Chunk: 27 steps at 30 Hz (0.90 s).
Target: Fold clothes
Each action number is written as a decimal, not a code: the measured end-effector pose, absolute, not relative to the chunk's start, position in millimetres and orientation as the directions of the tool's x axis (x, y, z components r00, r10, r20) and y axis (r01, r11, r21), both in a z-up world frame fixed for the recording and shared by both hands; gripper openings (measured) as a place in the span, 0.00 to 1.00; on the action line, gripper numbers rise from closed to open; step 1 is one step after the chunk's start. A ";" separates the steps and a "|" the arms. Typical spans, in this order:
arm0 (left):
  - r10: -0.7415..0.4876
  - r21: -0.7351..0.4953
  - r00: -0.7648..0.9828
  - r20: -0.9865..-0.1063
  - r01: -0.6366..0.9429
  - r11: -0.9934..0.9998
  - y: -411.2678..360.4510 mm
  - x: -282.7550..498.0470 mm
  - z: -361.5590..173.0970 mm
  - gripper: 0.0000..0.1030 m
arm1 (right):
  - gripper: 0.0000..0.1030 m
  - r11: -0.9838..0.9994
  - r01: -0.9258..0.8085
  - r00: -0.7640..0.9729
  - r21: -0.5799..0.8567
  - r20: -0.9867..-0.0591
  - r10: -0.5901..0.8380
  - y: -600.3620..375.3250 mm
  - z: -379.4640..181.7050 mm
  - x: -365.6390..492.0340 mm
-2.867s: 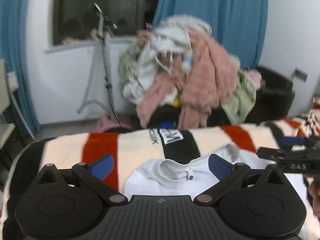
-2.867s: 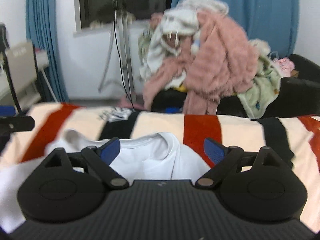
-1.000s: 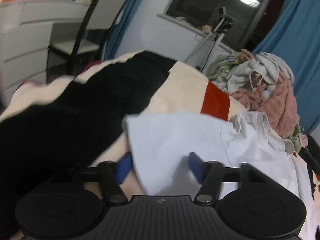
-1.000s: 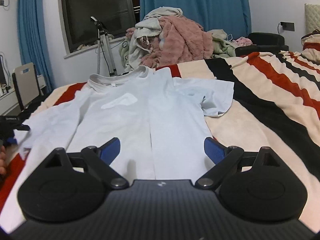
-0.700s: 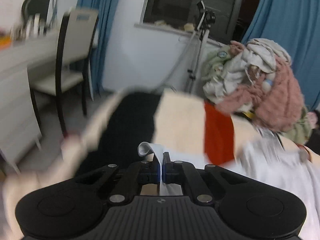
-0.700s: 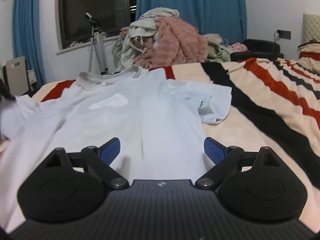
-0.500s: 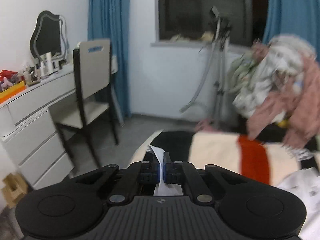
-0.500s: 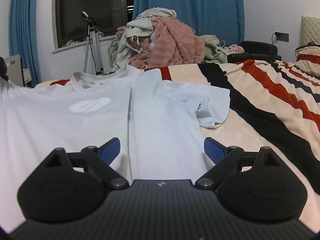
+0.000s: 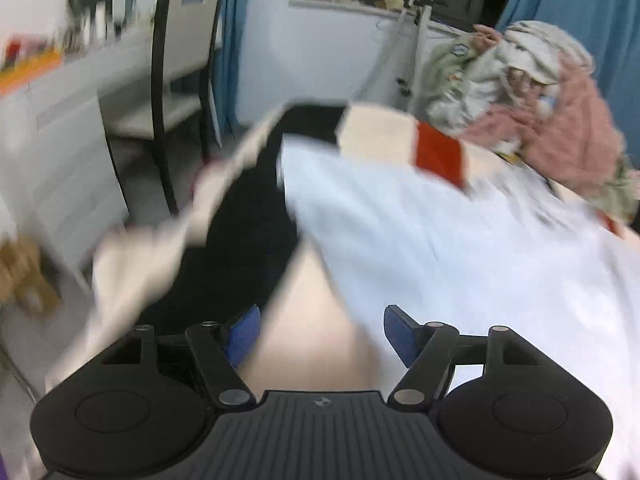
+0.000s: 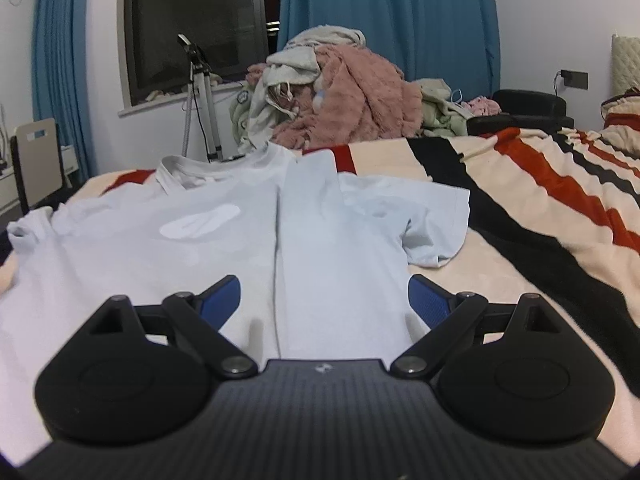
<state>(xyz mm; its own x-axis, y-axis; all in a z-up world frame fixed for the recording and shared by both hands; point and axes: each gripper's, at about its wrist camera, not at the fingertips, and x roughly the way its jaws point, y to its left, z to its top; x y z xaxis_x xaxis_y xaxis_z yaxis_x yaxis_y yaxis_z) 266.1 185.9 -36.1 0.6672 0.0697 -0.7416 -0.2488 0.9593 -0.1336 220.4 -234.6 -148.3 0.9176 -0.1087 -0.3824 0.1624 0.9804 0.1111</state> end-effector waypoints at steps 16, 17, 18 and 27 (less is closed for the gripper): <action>-0.200 -0.234 0.544 -0.815 0.007 0.972 92.7 19.1 -75.5 0.57 | 0.89 0.979 0.165 0.913 0.118 -0.393 -0.107 -236.5 -89.0 115.8; -0.198 -0.231 0.525 -0.828 0.003 0.973 90.7 21.1 -79.3 0.55 | 0.89 0.981 0.158 0.915 0.116 -0.389 -0.102 -235.8 -87.4 110.1; -0.196 -0.228 0.506 -0.840 -0.002 0.974 88.6 23.0 -83.1 0.46 | 0.89 0.982 0.155 0.918 0.108 -0.384 -0.103 -234.8 -86.4 107.1; -0.186 -0.209 0.409 -0.894 -0.012 0.978 127.6 11.6 -59.2 0.01 | 0.89 0.982 0.167 0.914 0.092 -0.387 -0.119 -237.0 -90.2 106.8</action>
